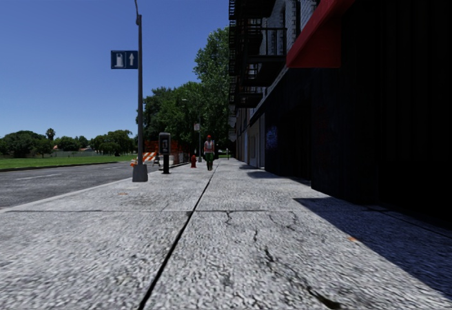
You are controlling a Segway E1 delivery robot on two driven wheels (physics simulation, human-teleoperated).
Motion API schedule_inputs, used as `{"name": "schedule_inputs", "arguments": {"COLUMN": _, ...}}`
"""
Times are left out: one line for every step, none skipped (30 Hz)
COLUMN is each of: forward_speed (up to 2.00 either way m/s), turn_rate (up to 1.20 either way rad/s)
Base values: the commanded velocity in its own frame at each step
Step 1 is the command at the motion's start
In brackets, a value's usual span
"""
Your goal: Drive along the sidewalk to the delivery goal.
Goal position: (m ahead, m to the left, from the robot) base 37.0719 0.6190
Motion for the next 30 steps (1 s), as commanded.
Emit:
{"name": "schedule_inputs", "arguments": {"forward_speed": 2.0, "turn_rate": 0.0}}
{"name": "schedule_inputs", "arguments": {"forward_speed": 2.0, "turn_rate": 0.0}}
{"name": "schedule_inputs", "arguments": {"forward_speed": 2.0, "turn_rate": 0.0}}
{"name": "schedule_inputs", "arguments": {"forward_speed": 2.0, "turn_rate": 0.0}}
{"name": "schedule_inputs", "arguments": {"forward_speed": 2.0, "turn_rate": 0.0}}
{"name": "schedule_inputs", "arguments": {"forward_speed": 2.0, "turn_rate": 0.0}}
{"name": "schedule_inputs", "arguments": {"forward_speed": 2.0, "turn_rate": 0.0}}
{"name": "schedule_inputs", "arguments": {"forward_speed": 2.0, "turn_rate": 0.0}}
{"name": "schedule_inputs", "arguments": {"forward_speed": 2.0, "turn_rate": 0.0}}
{"name": "schedule_inputs", "arguments": {"forward_speed": 2.0, "turn_rate": 0.0}}
{"name": "schedule_inputs", "arguments": {"forward_speed": 2.0, "turn_rate": 0.0}}
{"name": "schedule_inputs", "arguments": {"forward_speed": 2.0, "turn_rate": 0.0}}
{"name": "schedule_inputs", "arguments": {"forward_speed": 2.0, "turn_rate": 0.0}}
{"name": "schedule_inputs", "arguments": {"forward_speed": 2.0, "turn_rate": 0.0}}
{"name": "schedule_inputs", "arguments": {"forward_speed": 2.0, "turn_rate": 0.0}}
{"name": "schedule_inputs", "arguments": {"forward_speed": 2.0, "turn_rate": -0.05}}
{"name": "schedule_inputs", "arguments": {"forward_speed": 2.0, "turn_rate": -0.2}}
{"name": "schedule_inputs", "arguments": {"forward_speed": 2.0, "turn_rate": -0.24}}
{"name": "schedule_inputs", "arguments": {"forward_speed": 2.0, "turn_rate": -0.24}}
{"name": "schedule_inputs", "arguments": {"forward_speed": 2.0, "turn_rate": -0.25}}
{"name": "schedule_inputs", "arguments": {"forward_speed": 2.0, "turn_rate": -0.25}}
{"name": "schedule_inputs", "arguments": {"forward_speed": 2.0, "turn_rate": -0.25}}
{"name": "schedule_inputs", "arguments": {"forward_speed": 2.0, "turn_rate": -0.07}}
{"name": "schedule_inputs", "arguments": {"forward_speed": 2.0, "turn_rate": 0.0}}
{"name": "schedule_inputs", "arguments": {"forward_speed": 2.0, "turn_rate": 0.0}}
{"name": "schedule_inputs", "arguments": {"forward_speed": 2.0, "turn_rate": 0.0}}
{"name": "schedule_inputs", "arguments": {"forward_speed": 2.0, "turn_rate": 0.0}}
{"name": "schedule_inputs", "arguments": {"forward_speed": 2.0, "turn_rate": 0.0}}
{"name": "schedule_inputs", "arguments": {"forward_speed": 2.0, "turn_rate": 0.0}}
{"name": "schedule_inputs", "arguments": {"forward_speed": 2.0, "turn_rate": 0.0}}
